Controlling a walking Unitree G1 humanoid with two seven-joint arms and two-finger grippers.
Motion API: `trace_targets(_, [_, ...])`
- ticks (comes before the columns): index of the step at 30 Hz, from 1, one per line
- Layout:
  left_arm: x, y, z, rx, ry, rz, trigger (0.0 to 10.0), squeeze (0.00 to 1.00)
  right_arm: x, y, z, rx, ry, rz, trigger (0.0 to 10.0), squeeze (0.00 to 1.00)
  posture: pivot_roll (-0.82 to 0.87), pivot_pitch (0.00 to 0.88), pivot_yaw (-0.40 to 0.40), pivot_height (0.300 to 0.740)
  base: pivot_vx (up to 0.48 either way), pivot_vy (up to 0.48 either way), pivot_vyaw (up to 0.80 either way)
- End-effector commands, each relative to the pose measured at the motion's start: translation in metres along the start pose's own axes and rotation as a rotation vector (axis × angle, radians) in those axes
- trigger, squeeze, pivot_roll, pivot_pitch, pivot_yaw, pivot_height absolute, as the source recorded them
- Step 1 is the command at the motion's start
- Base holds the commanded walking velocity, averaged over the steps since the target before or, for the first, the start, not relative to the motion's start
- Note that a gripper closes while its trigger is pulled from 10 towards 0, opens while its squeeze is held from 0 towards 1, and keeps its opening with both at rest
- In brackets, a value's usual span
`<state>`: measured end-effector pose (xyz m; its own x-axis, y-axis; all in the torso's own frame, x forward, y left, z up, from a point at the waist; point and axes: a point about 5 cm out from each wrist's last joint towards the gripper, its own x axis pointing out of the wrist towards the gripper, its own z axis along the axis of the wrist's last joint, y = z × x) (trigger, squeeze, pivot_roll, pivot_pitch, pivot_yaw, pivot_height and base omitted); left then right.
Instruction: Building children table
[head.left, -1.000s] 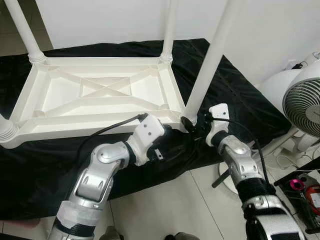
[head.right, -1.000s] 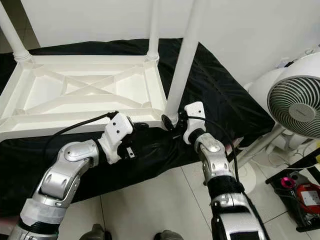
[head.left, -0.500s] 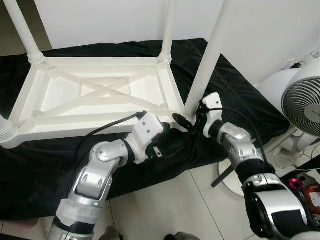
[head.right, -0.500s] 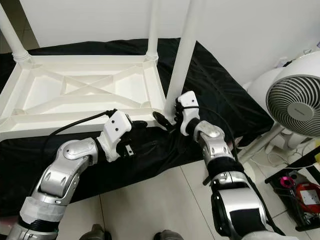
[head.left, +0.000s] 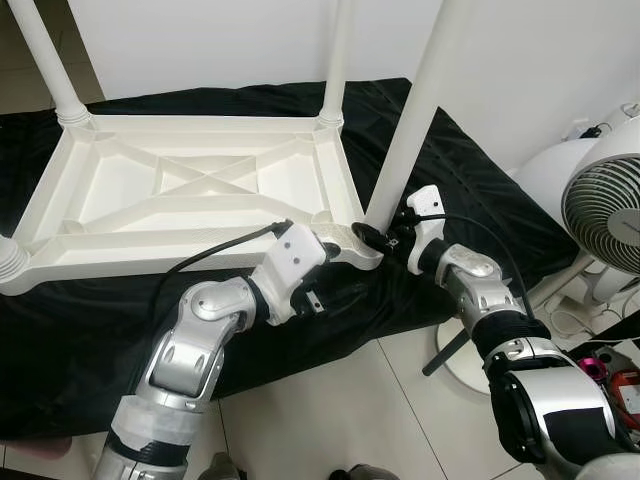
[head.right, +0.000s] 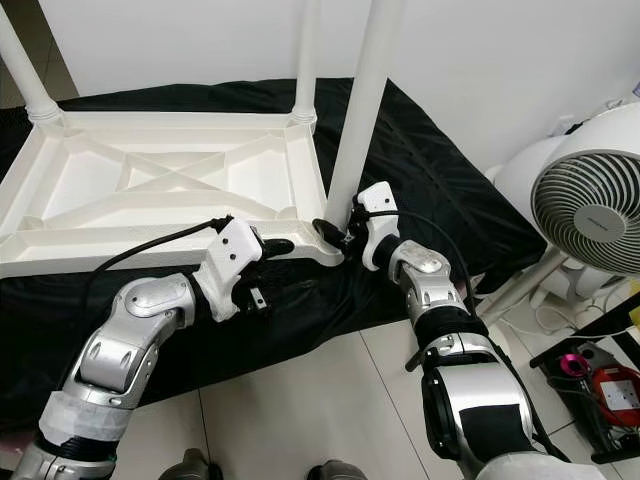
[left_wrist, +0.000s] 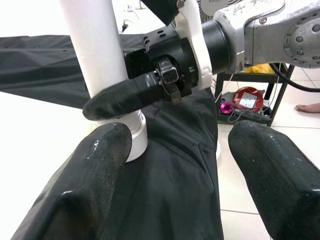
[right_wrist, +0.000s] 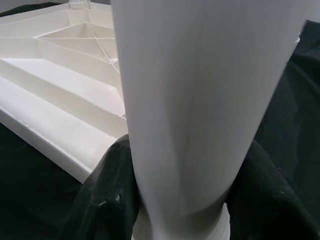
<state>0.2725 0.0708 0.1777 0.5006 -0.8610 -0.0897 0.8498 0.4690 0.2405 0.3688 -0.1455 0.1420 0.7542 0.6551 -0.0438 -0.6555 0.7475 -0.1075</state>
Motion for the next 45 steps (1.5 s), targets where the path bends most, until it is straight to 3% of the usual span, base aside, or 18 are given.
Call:
trace_targets(1, [0.001,0.004,-0.003,-0.007,0.008,0.09,10.0,0.0,-0.006,0.003,-0.022,0.053,0.081,-0.037,10.0,0.0,-0.03,0.028,-0.044,0.74,0.0,0.0,0.0])
trace_targets(4, [0.001,0.002,-0.004,-0.011,0.013,0.094,10.0,0.0,-0.004,0.003,-0.023,0.065,0.083,-0.142,10.0,0.0,-0.03,0.038,-0.05,0.74,0.0,0.0,0.0])
trace_targets(10, [0.0,-0.002,-0.008,-0.024,0.021,0.09,10.0,0.0,0.003,0.014,-0.021,0.125,0.034,-0.197,10.0,0.0,-0.03,0.043,-0.051,0.74,0.0,0.0,0.0])
trace_targets(13, [0.0,-0.004,-0.009,-0.03,0.025,0.081,10.0,0.0,0.009,0.023,-0.025,0.189,0.047,-0.357,10.0,0.0,-0.03,0.041,-0.05,0.74,0.0,0.0,0.0])
trace_targets(17, [0.0,-0.004,-0.009,-0.029,0.025,0.079,10.0,0.0,0.01,0.027,-0.026,0.203,0.054,-0.42,10.0,0.0,-0.03,0.034,-0.052,0.74,0.0,0.0,0.0])
trace_targets(21, [0.001,-0.005,-0.008,-0.036,0.021,0.068,10.0,0.0,0.011,0.049,-0.029,0.247,0.052,-0.634,10.0,0.0,-0.03,0.025,-0.051,0.74,0.0,0.0,0.0])
trace_targets(25, [0.002,-0.008,-0.009,-0.038,0.019,0.052,10.0,0.0,0.017,0.072,-0.024,0.274,0.021,-0.554,10.0,0.0,-0.04,0.014,-0.049,0.74,0.0,0.0,0.0])
trace_targets(30, [0.003,-0.007,-0.008,-0.032,0.02,0.048,10.0,0.0,0.014,0.074,-0.023,0.238,0.04,-0.543,10.0,0.0,-0.04,0.008,-0.049,0.74,0.0,0.0,0.0])
trace_targets(31, [0.003,-0.006,-0.008,-0.032,0.019,0.049,10.0,0.0,0.013,0.074,-0.023,0.242,0.039,-0.548,10.0,0.89,-0.04,0.007,-0.048,0.74,0.0,0.0,0.0])
trace_targets(33, [0.003,-0.006,-0.007,-0.032,0.018,0.05,10.0,0.0,0.012,0.073,-0.023,0.247,0.037,-0.551,10.0,0.89,-0.04,0.007,-0.048,0.74,0.0,0.0,0.0])
trace_targets(34, [0.003,-0.006,-0.007,-0.033,0.018,0.049,10.0,0.0,0.01,0.072,-0.022,0.248,0.028,-0.563,10.0,1.0,-0.04,0.006,-0.048,0.74,0.0,0.0,0.0])
trace_targets(36, [0.003,-0.007,-0.007,-0.031,0.018,0.046,10.0,0.0,0.006,0.07,-0.019,0.304,-0.024,-0.559,10.0,1.0,-0.03,0.004,-0.05,0.74,0.0,0.0,0.0])
trace_targets(40, [0.002,-0.008,-0.008,-0.032,0.019,0.047,10.0,0.0,-0.003,0.068,-0.02,0.253,-0.042,-0.536,10.0,1.0,-0.03,0.005,-0.051,0.74,0.0,0.0,0.0])
trace_targets(41, [0.002,-0.008,-0.008,-0.033,0.019,0.048,10.0,0.0,-0.007,0.066,-0.02,0.2,-0.06,-0.501,10.0,0.0,-0.04,0.005,-0.051,0.74,0.0,0.0,0.0])
trace_targets(45, [0.003,-0.009,-0.008,-0.035,0.018,0.044,10.0,0.0,-0.02,0.059,-0.023,0.104,-0.073,-0.421,10.0,0.0,-0.04,0.005,-0.049,0.74,0.0,0.0,0.0])
